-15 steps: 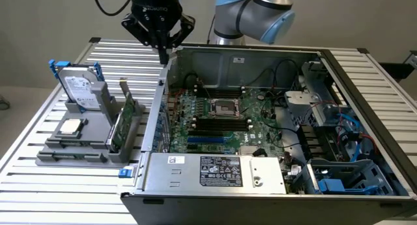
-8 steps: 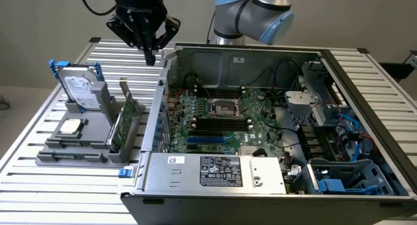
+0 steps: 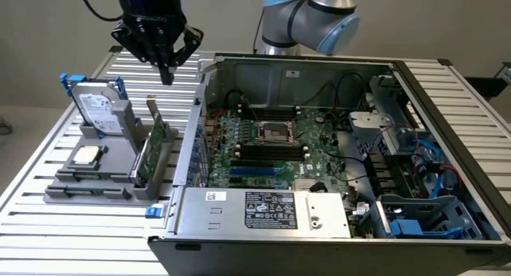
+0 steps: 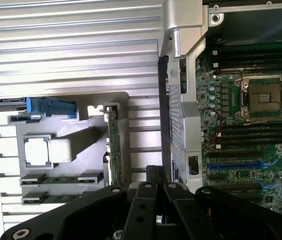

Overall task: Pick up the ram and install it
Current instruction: 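Reach for the ram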

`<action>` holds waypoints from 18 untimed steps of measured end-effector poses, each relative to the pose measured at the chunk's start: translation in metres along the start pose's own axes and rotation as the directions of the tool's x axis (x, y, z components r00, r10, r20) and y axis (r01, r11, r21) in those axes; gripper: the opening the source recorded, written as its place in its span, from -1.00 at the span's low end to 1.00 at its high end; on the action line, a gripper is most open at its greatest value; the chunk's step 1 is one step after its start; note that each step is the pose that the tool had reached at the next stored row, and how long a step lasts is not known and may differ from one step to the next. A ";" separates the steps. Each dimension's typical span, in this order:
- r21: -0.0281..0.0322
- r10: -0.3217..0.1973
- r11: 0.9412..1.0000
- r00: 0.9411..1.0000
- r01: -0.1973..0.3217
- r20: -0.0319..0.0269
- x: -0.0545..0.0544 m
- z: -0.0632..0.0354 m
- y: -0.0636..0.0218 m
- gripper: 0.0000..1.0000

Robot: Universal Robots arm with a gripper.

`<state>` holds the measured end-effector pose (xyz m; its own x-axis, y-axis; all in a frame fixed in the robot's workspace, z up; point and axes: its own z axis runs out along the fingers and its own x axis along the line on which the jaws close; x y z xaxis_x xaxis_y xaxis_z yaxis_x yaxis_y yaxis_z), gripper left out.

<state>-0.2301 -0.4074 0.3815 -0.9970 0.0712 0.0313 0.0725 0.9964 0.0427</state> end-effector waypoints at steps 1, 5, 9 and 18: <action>0.000 0.000 1.000 1.000 0.000 0.000 0.002 0.0004 -0.0023 -0.79; 0.000 -0.001 1.000 1.000 0.001 0.001 0.013 0.0009 -0.0113 -0.79; -0.003 -0.001 1.000 1.000 0.001 0.008 0.028 0.0020 -0.0178 -0.79; -0.007 -0.002 1.000 1.000 0.002 0.020 0.066 0.0033 -0.0325 -0.79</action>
<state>-0.2987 -0.4349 0.3789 -0.9975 0.0705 0.0112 0.0709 0.9962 0.0497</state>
